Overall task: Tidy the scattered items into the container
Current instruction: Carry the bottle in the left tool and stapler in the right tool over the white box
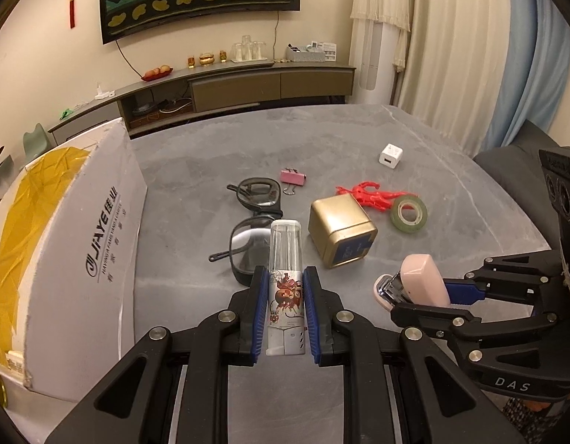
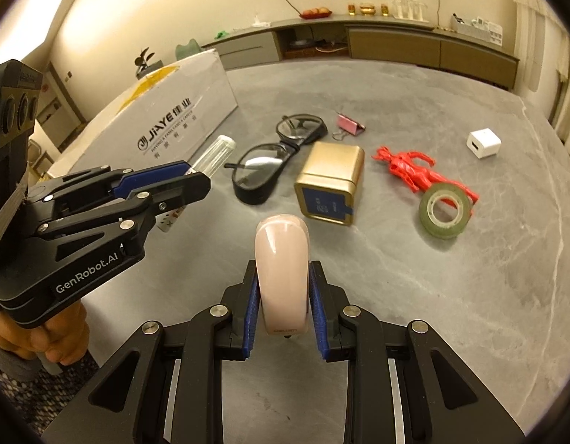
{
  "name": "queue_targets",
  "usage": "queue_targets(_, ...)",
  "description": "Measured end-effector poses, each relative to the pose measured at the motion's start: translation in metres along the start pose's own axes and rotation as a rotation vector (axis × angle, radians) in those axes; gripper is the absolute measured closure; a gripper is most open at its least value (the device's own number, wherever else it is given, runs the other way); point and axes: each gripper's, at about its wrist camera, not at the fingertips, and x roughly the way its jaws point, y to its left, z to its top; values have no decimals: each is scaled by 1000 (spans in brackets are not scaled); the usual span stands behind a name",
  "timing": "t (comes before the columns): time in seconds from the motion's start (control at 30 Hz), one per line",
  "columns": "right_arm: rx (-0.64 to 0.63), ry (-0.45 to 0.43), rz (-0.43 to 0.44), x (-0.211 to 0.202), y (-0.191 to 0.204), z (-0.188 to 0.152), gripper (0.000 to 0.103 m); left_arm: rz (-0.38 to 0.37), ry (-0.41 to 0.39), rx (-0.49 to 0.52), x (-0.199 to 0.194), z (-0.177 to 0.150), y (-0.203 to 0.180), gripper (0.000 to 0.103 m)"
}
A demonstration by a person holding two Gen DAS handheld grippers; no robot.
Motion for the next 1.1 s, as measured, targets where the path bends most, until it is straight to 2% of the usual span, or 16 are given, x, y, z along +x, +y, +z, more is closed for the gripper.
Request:
queue_targets(0.57, -40, -72, -2, -18, 44, 26, 76, 8, -145, -100, -61, 21, 44, 83)
queue_targets(1.1, -107, -148, -27, -43, 100, 41, 76, 8, -260, -207, -122, 16, 100, 83)
